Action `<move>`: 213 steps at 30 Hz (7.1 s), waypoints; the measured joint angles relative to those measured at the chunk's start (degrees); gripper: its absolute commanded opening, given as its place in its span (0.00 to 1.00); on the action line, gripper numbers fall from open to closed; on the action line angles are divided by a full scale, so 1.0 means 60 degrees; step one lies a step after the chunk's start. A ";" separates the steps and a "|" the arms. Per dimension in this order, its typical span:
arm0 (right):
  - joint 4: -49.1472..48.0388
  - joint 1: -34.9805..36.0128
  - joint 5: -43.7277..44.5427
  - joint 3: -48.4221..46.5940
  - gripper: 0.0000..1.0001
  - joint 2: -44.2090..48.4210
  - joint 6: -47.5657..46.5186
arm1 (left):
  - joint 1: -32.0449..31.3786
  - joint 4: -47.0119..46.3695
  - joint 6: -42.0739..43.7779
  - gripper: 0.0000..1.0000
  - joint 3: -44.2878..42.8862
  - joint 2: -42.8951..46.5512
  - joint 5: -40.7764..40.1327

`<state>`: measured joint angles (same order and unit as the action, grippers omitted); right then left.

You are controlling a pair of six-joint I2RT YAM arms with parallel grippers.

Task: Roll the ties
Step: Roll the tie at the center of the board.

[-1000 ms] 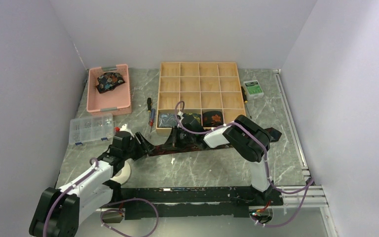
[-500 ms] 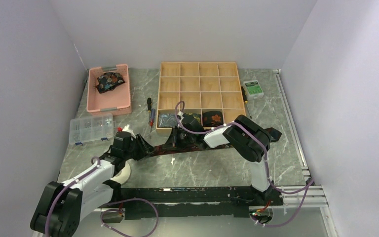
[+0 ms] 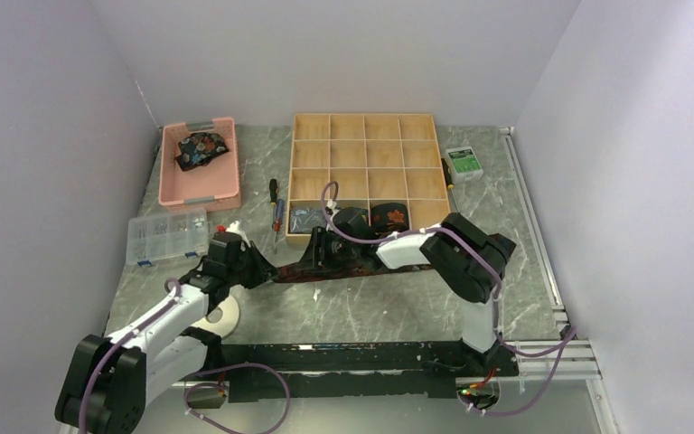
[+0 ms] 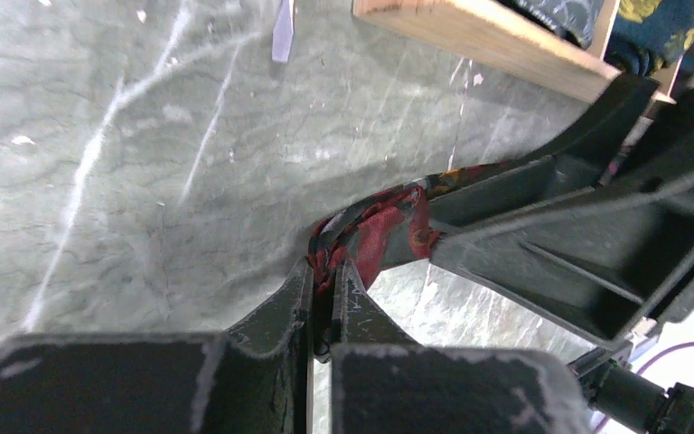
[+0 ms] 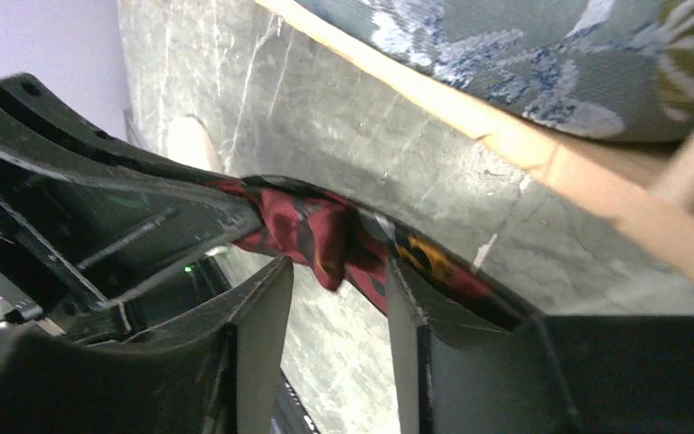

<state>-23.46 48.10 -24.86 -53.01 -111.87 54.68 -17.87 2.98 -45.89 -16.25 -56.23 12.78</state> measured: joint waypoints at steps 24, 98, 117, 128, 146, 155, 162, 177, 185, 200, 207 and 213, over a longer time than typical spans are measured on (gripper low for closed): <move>0.3632 0.0554 0.3191 -0.0565 0.43 0.1763 -0.3027 | -0.1399 0.4127 0.0838 0.03 -0.3158 -0.1851 -0.3257; 0.4972 0.2940 0.7377 -0.2415 0.37 0.0157 -0.5719 | -0.1457 0.3789 0.0528 0.03 -0.2058 -0.0474 -0.3093; 0.4889 0.3093 0.7391 -0.2324 0.00 0.0233 -0.5916 | -0.1457 0.3687 0.0525 0.03 -0.2058 -0.0474 -0.3016; 0.5053 0.3453 0.7304 -0.1851 0.00 0.0685 -0.5752 | -0.1457 0.3683 0.0528 0.03 -0.2058 -0.0474 -0.2998; 0.5417 0.3493 0.7329 -0.1749 0.45 0.1184 -0.5329 | -0.1468 0.3646 0.0528 0.03 -0.2036 -0.0455 -0.2958; 0.5333 0.2994 0.6502 -0.1749 0.06 0.1767 -0.4892 | -0.1468 0.3621 0.0528 0.03 -0.1989 -0.0372 -0.2958; 0.5115 0.2652 0.5431 -0.1843 0.03 0.1264 -0.4521 | -0.1468 0.3625 0.0528 0.03 -0.1989 -0.0288 -0.2951; 0.4739 0.1876 0.4382 -0.1712 0.08 0.0674 -0.3559 | -0.1468 0.3650 0.0565 0.03 -0.1989 -0.0255 -0.2743; 0.4688 0.1825 0.3967 -0.1752 0.09 0.0925 -0.3085 | -0.1468 0.3665 0.0572 0.03 -0.1989 -0.0280 -0.2739; 0.4488 0.1792 0.2714 -0.2736 0.07 -0.0328 -0.2616 | -0.1468 0.3690 0.0576 0.03 -0.1993 -0.0291 -0.2710; 0.4419 0.1701 0.2506 -0.2783 0.09 -0.0408 -0.2484 | -0.1468 0.3799 0.0576 0.03 -0.2073 -0.0277 -0.2656; 0.4047 0.1570 0.2113 -0.2779 0.10 -0.0565 -0.2240 | -0.1545 0.4073 0.0579 0.03 -0.2503 -0.0208 -0.2441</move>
<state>0.82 57.52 -12.19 -69.69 -115.26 41.23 -27.14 27.42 -42.41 -31.27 -57.47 -1.87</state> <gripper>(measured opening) 0.094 0.078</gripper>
